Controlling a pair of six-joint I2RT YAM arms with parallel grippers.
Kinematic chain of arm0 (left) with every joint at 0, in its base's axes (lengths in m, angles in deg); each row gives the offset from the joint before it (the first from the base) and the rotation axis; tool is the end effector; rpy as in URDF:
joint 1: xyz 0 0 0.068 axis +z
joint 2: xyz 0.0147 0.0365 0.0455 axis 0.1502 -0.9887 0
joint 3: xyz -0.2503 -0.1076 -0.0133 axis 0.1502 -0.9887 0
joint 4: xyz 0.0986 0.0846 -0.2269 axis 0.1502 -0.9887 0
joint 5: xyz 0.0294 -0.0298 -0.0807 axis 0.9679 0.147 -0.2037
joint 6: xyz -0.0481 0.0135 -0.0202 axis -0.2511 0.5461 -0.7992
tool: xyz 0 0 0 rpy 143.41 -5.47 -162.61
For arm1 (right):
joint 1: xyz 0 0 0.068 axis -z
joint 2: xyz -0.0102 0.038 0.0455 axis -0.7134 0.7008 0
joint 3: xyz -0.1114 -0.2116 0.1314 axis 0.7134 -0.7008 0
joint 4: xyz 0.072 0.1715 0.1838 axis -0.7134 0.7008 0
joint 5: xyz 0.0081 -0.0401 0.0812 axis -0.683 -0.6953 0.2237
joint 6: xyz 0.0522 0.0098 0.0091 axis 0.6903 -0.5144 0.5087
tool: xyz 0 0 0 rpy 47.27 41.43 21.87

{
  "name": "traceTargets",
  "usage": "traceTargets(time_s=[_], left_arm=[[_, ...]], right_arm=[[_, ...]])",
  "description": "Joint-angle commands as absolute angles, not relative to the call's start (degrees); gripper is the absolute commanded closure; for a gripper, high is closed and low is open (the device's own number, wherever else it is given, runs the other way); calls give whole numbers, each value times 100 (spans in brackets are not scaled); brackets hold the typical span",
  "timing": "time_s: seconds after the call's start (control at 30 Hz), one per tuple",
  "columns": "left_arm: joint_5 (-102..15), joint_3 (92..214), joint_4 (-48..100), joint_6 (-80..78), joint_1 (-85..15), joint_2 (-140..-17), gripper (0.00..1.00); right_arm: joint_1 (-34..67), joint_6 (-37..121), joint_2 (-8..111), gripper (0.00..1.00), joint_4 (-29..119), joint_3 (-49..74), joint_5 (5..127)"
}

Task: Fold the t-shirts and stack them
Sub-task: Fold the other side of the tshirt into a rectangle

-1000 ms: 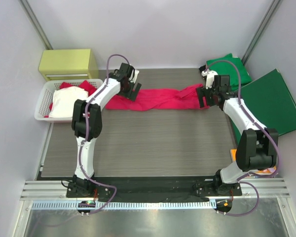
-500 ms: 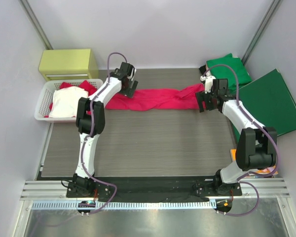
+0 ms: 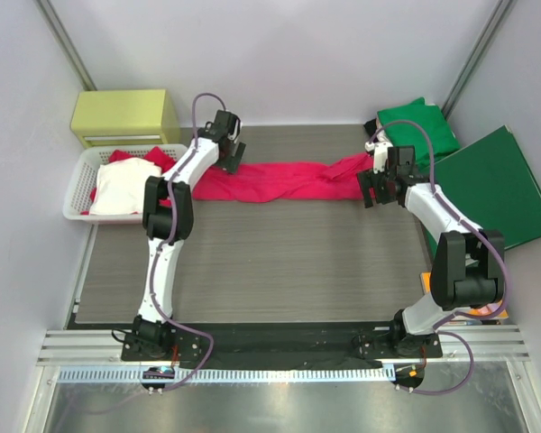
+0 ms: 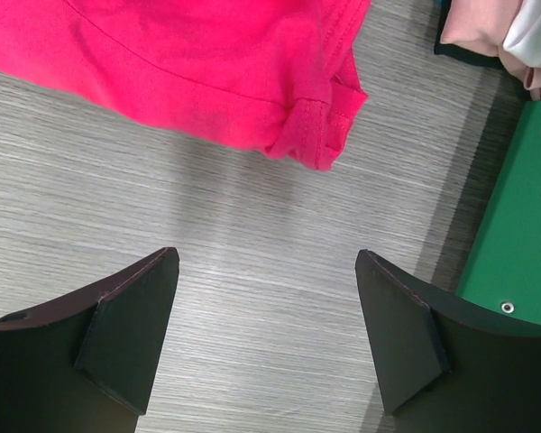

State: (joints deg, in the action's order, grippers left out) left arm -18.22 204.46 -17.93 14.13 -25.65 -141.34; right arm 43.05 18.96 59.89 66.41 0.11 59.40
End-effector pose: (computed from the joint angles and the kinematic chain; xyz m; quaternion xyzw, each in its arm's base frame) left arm 0.5092 -0.1448 0.1942 0.1262 0.9397 0.1074 0.2992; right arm 0.3360 0.0150 0.2379 -0.1546 0.9242 -0.0348 0.3476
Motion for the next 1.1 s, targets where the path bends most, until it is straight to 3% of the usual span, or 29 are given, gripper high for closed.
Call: traceTargets(time_s=[0.0, 0.1, 0.4, 0.53, 0.83, 1.07], left_arm=[[-1656, 20424, -1567, 1464, -2525, -13807, 11], [-1787, 19529, -969, 1447, -2534, -13131, 11], [-1691, 18885, -722, 1675, -2534, -12251, 10], [-1542, 18867, -713, 1790, -2534, -12224, 10], [-2465, 18621, -1293, 1095, -2578, -12461, 11], [-2455, 19227, -1644, 1104, -2613, -12996, 11]], right_arm=[[4305, 1838, 5866, 15, 6419, -19, 5871], [4305, 1856, 5875, 15, 6411, -89, 5889], [4305, 1935, 5848, 15, 6358, -159, 6082], [4305, 1917, 5822, 15, 6358, -195, 6021], [4296, 1882, 5813, 15, 6340, -177, 5994], [4296, 1820, 5883, 15, 6279, -238, 5906]])
